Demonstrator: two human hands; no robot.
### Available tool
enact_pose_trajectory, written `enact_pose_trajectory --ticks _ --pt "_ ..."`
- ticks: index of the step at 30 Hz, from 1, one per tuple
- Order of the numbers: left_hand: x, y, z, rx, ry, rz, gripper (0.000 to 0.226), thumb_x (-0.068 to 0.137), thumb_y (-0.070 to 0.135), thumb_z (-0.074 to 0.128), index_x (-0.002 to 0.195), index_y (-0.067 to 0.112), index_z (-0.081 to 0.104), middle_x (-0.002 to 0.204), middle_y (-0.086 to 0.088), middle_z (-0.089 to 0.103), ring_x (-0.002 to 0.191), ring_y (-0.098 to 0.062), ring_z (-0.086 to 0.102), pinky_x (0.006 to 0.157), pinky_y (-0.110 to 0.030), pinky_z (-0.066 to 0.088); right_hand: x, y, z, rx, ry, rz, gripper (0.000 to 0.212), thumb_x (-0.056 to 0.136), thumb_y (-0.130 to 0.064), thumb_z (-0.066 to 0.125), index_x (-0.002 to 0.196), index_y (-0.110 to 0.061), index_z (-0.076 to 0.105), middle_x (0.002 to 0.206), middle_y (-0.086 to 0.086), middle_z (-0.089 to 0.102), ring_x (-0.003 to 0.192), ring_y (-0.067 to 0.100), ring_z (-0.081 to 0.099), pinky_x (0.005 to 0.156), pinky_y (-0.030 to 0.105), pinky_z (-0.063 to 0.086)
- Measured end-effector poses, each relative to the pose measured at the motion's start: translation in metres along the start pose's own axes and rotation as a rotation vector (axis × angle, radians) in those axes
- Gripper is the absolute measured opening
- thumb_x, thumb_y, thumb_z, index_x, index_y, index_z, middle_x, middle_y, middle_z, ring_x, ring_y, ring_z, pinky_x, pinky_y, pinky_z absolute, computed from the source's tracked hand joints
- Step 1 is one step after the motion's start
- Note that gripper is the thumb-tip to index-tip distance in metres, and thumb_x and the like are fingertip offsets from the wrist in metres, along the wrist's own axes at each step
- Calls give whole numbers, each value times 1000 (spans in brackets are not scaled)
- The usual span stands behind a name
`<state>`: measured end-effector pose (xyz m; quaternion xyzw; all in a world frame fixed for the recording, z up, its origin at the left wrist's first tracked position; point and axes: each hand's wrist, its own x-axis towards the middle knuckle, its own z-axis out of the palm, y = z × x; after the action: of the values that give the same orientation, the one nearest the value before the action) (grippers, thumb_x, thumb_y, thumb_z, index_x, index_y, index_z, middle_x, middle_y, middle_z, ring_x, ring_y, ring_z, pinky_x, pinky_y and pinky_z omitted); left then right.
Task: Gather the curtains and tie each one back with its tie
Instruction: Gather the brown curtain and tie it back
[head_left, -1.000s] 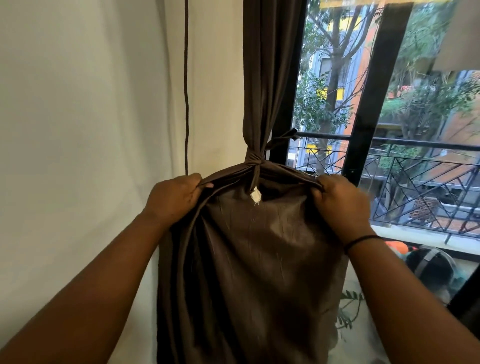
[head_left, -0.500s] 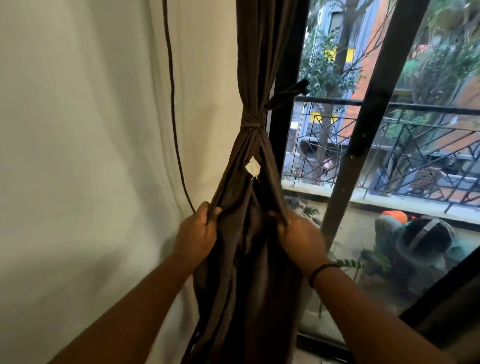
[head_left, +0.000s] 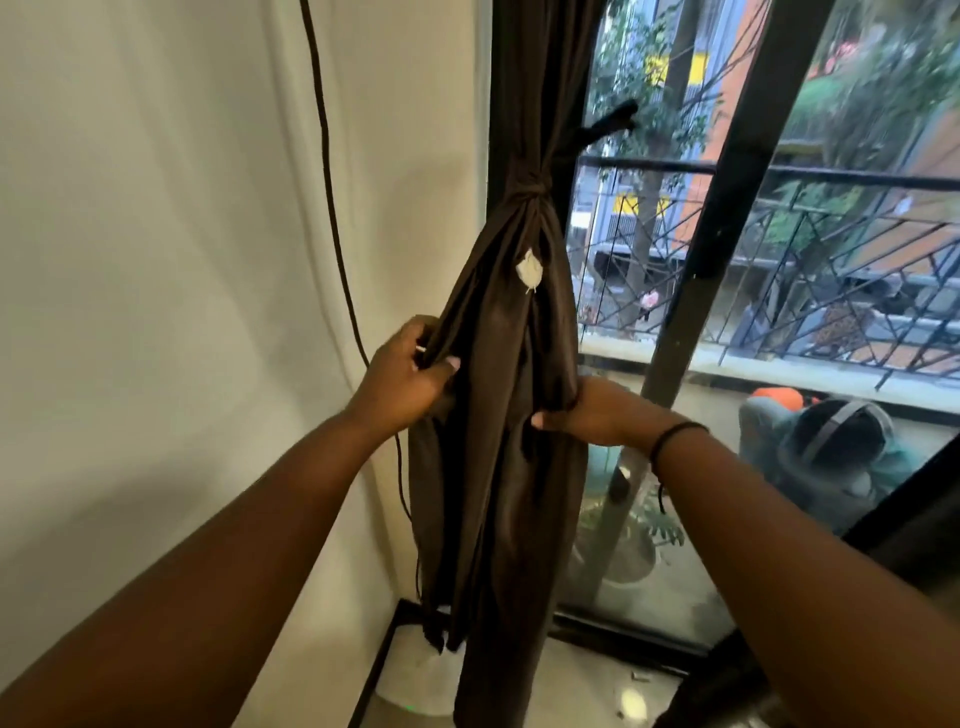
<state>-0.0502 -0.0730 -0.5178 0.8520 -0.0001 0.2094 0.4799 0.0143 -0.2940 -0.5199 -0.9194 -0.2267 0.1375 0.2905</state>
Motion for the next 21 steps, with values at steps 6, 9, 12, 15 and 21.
enact_pose_trajectory --ticks 6,9,12,15,21 --pt "34 107 -35 -376 72 182 25 94 28 54 119 28 50 115 -3 57 99 -13 61 81 -29 53 -23 -90 -97 631 181 -234 52 77 -52 67 120 -29 50 112 -4 62 100 15 58 84 34 45" --pt "63 154 -51 -333 190 202 35 89 49 53 119 30 50 119 0 58 104 -16 60 87 -36 53 -23 -135 -136 763 369 -331 37 85 -50 60 110 -22 55 106 0 62 89 16 59 77 32 48" --pt "85 185 -67 -300 226 141 46 85 54 57 122 26 50 114 1 58 105 -21 60 90 -40 53 -11 -165 -147 715 582 -363 27 89 -31 62 110 -18 51 84 -3 58 71 12 56 62 27 47" --pt "92 193 -65 -271 173 95 38 87 46 59 112 17 58 105 -3 64 98 -25 64 87 -43 54 0 -175 -142 735 598 -303 34 89 -24 63 118 -18 47 91 -1 60 78 16 60 60 33 52" --pt "95 202 -53 -170 313 219 28 92 39 53 94 14 65 90 -7 70 85 -25 66 82 -47 54 -4 -177 -137 783 529 -403 29 83 -27 70 107 -13 61 78 1 67 55 6 62 36 14 37"
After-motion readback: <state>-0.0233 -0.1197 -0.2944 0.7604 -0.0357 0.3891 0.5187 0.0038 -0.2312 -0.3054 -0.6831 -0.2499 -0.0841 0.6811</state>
